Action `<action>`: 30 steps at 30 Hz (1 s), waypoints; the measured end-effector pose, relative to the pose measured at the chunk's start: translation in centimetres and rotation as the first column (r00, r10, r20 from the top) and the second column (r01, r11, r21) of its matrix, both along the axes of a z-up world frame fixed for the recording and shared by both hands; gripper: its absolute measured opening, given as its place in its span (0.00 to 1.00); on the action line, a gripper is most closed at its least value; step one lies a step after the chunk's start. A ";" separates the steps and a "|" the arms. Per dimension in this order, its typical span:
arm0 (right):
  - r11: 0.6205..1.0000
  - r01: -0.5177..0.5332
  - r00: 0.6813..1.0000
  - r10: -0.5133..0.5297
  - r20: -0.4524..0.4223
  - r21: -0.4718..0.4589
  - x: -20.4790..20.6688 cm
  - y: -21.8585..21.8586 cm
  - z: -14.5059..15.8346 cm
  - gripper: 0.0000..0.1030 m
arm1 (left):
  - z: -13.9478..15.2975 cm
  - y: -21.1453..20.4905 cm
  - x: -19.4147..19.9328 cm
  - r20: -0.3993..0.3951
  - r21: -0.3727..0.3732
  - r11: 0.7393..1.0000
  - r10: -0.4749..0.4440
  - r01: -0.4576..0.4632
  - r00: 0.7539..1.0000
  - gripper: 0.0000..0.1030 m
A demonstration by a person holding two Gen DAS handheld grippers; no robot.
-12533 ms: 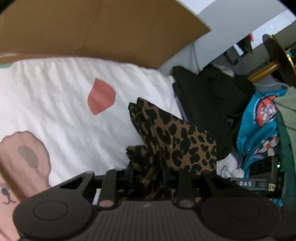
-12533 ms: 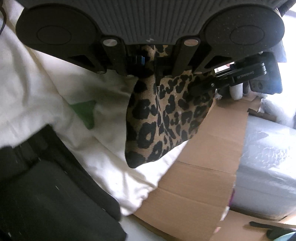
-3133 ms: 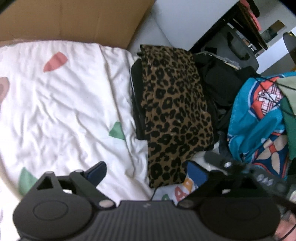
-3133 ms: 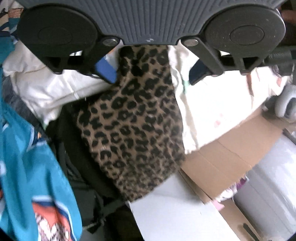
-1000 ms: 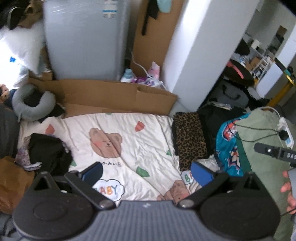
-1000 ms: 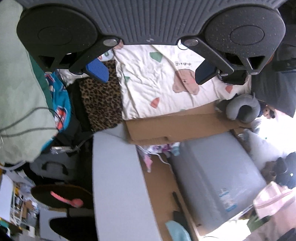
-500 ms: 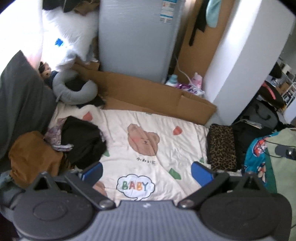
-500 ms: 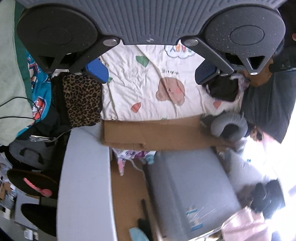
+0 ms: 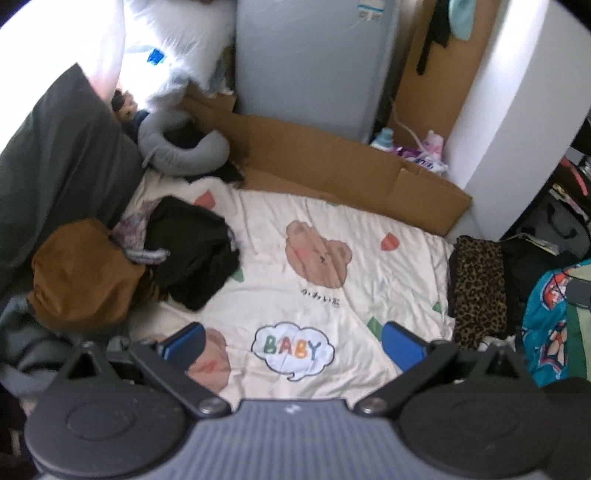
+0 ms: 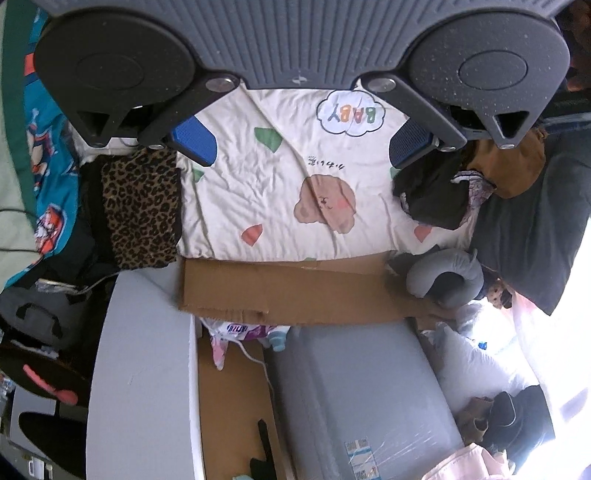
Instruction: Fold clothes
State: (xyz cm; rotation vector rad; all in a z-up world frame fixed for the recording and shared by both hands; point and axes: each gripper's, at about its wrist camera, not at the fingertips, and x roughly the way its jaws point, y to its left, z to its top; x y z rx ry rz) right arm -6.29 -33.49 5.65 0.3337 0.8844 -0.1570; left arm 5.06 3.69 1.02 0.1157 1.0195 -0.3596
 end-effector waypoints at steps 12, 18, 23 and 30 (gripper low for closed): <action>0.998 -0.056 0.995 0.057 -0.079 0.013 0.7 0.9 -4.7 0.99 | -1.1 -1.8 -1.3 0.018 0.006 0.999 0.041 -0.041 0.999 1.00; 0.997 -0.071 0.990 0.069 -0.124 -0.009 0.8 1.1 -5.1 0.99 | -2.0 -2.8 -1.8 -0.026 0.032 0.999 0.028 -0.027 0.999 1.00; 0.997 -0.077 0.987 0.077 -0.140 0.008 0.4 1.0 -5.5 0.99 | -2.1 -3.6 -2.5 -0.006 0.039 0.999 0.036 -0.035 0.999 1.00; 0.995 -0.087 0.986 0.092 -0.140 0.045 0.8 1.9 -6.1 0.99 | -3.0 -5.4 -2.5 -0.035 0.037 0.999 0.010 -0.008 0.999 0.99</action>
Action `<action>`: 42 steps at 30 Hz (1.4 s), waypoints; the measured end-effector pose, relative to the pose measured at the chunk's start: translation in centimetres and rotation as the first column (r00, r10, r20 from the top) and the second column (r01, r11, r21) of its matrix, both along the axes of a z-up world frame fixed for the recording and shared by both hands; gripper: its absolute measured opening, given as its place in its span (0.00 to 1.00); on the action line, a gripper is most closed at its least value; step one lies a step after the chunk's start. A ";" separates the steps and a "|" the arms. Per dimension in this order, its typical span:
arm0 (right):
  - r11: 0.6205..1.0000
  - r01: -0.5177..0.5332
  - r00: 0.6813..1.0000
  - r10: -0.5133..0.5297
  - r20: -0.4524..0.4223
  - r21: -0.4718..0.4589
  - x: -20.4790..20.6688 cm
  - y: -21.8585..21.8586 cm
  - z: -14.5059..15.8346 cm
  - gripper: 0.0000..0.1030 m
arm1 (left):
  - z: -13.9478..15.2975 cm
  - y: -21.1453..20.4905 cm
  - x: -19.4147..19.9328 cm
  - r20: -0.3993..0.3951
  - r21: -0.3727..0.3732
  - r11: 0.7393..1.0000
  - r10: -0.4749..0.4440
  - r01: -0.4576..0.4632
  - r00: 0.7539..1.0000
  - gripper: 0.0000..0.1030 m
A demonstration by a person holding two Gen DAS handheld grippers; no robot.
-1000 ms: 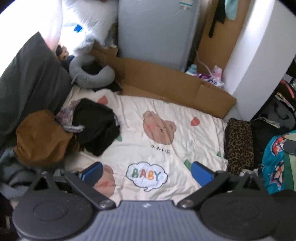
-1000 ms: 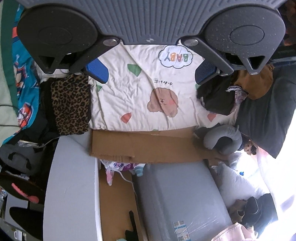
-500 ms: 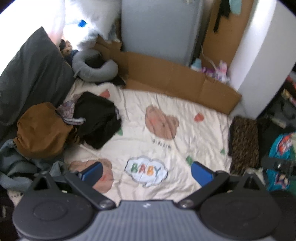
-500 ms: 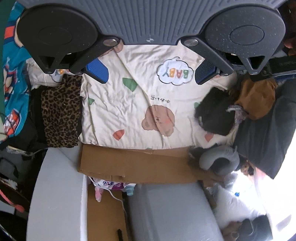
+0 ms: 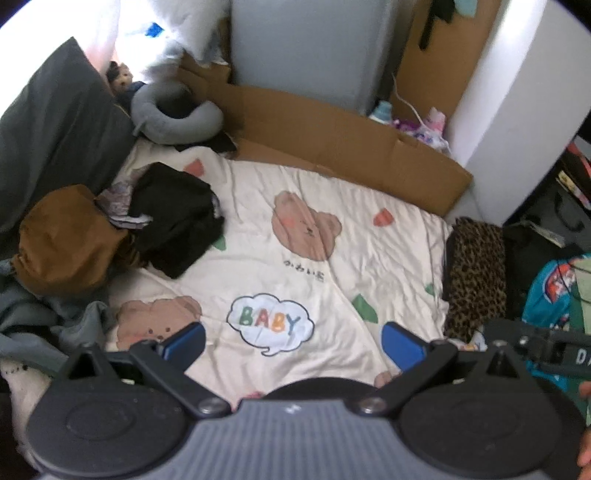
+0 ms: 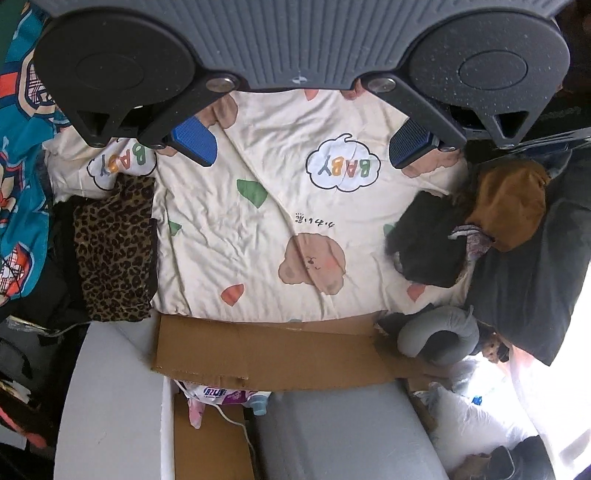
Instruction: Fold clothes
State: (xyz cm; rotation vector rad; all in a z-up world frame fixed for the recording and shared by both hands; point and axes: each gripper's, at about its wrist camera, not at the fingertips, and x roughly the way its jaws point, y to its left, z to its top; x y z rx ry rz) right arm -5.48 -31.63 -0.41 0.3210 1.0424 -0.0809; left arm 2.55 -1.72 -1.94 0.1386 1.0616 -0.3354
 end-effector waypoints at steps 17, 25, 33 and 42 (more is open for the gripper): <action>0.997 -0.045 0.999 0.045 -0.008 -0.059 0.3 0.6 0.2 0.99 | 0.3 -2.0 -1.2 0.089 0.105 0.993 -0.068 0.059 0.994 0.98; 0.997 -0.047 0.999 0.047 -0.011 -0.059 0.3 0.4 0.2 0.99 | 0.2 -1.8 -1.0 0.085 0.090 0.995 -0.049 0.041 0.995 0.98; 0.996 -0.046 0.999 0.045 -0.011 -0.076 0.2 0.6 0.2 0.99 | 0.1 -1.2 -0.8 0.062 0.063 0.998 -0.031 0.027 0.998 0.98; 0.994 -0.049 0.999 0.048 -0.014 -0.093 0.3 0.8 0.3 0.99 | 0.0 -1.3 -0.7 0.054 0.069 0.997 -0.033 0.029 0.998 0.98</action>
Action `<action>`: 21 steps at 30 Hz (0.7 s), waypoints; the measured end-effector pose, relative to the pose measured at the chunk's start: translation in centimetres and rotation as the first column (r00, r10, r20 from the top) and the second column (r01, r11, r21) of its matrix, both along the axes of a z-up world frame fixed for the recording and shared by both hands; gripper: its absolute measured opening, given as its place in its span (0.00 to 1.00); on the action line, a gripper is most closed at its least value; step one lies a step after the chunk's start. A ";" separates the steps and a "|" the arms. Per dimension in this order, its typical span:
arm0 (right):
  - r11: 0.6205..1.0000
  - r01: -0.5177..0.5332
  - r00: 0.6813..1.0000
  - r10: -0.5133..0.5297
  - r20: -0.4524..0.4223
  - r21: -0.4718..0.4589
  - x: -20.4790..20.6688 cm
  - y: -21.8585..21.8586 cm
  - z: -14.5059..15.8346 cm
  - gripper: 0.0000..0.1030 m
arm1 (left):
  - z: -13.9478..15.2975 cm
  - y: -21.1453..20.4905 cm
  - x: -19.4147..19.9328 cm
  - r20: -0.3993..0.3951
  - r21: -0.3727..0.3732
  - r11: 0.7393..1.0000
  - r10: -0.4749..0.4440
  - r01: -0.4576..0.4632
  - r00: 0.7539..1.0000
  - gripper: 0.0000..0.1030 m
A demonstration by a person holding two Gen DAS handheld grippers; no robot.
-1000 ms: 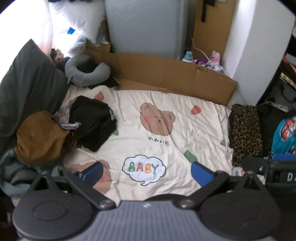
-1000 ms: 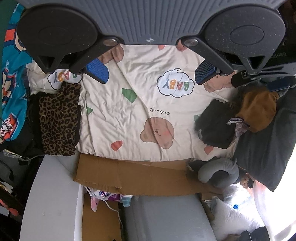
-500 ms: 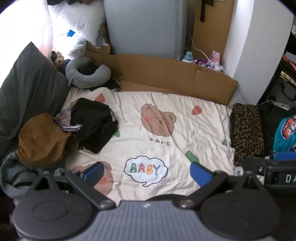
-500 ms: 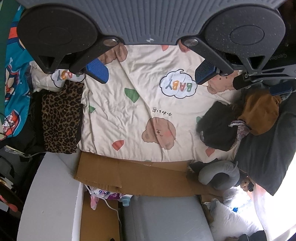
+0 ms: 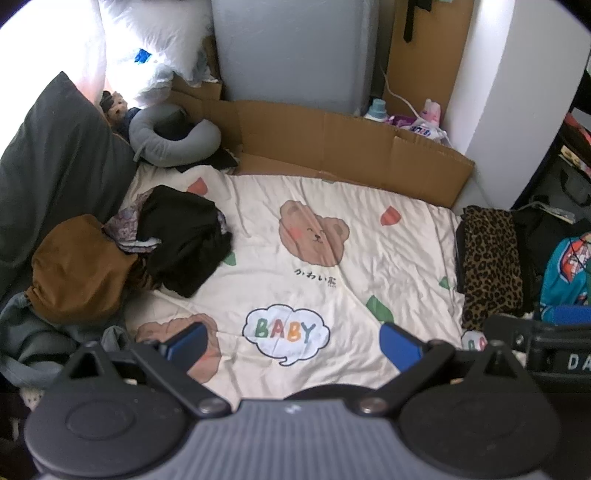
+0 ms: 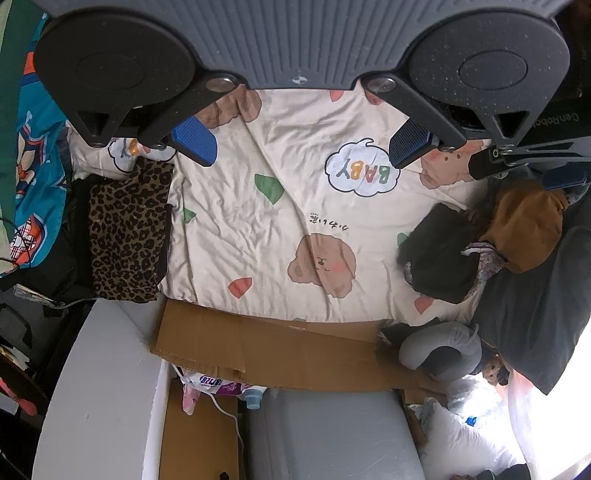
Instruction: Fold clothes
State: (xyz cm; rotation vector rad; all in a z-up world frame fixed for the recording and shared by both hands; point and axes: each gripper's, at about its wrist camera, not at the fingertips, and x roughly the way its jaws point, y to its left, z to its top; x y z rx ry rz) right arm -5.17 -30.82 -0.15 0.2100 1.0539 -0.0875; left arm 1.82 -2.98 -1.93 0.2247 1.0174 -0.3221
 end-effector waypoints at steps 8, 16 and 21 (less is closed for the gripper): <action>1.000 -0.006 1.000 0.006 -0.005 -0.014 0.1 0.3 -0.1 0.99 | -0.1 0.2 0.0 -0.013 -0.006 1.000 0.008 -0.008 1.000 0.97; 1.000 -0.002 1.000 0.002 0.001 -0.028 -0.1 0.2 0.1 0.99 | -0.2 0.1 0.1 -0.021 0.002 1.000 -0.003 0.003 1.000 0.97; 1.000 -0.005 1.000 0.005 0.003 -0.027 -0.1 0.1 0.1 0.99 | -0.2 0.0 0.2 -0.020 0.008 1.000 -0.004 0.004 1.000 0.97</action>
